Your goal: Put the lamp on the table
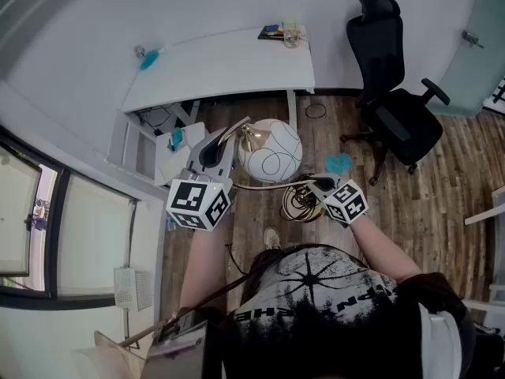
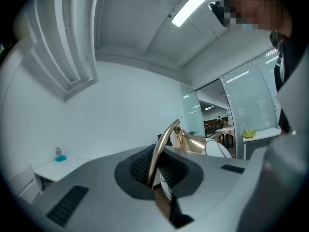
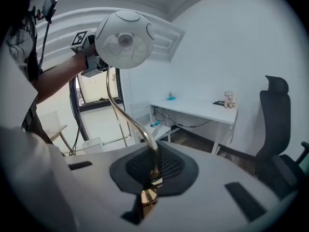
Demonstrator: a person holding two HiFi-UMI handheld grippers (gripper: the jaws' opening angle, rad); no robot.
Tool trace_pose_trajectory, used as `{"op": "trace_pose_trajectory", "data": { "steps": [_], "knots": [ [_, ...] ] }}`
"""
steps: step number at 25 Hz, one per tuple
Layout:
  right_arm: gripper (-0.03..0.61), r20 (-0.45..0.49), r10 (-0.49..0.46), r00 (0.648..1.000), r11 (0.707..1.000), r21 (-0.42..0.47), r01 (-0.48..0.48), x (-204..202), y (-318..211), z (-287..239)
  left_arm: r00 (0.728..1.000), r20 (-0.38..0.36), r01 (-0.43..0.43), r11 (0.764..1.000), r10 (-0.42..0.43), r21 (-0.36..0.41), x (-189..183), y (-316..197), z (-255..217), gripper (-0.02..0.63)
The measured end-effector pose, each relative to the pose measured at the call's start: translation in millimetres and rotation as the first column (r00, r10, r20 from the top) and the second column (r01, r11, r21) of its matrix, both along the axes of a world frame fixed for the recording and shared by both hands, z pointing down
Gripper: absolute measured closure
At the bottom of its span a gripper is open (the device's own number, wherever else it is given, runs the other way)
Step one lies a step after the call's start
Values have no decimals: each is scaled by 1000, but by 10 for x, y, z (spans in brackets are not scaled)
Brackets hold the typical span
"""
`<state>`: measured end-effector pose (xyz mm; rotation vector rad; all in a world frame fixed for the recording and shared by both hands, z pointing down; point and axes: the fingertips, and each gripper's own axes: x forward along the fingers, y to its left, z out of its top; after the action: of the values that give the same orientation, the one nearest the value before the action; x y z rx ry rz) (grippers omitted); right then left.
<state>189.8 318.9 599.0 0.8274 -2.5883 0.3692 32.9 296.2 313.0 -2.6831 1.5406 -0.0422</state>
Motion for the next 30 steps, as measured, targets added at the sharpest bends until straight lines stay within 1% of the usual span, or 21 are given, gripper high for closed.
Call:
{"op": "trace_pose_trajectory", "data": {
  "steps": [7, 12, 17, 30],
  "knots": [
    [560, 11, -4, 1000, 1000, 2, 4, -29, -19, -18, 1000, 15, 1, 1000, -1, 0, 0, -24, -27, 597],
    [558, 25, 6, 1000, 1000, -15, -6, -49, -26, -8, 999, 33, -1, 1000, 1, -2, 15, -32, -30, 597],
    [558, 28, 22, 999, 1000, -15, -22, 46, -7, 44, 999, 43, 1, 1000, 0, -5, 113, 5, 22, 597],
    [558, 37, 53, 998, 998, -34, -52, 117, -59, 188, 998, 61, -10, 999, 12, -37, 227, -84, 150, 597]
  ]
}}
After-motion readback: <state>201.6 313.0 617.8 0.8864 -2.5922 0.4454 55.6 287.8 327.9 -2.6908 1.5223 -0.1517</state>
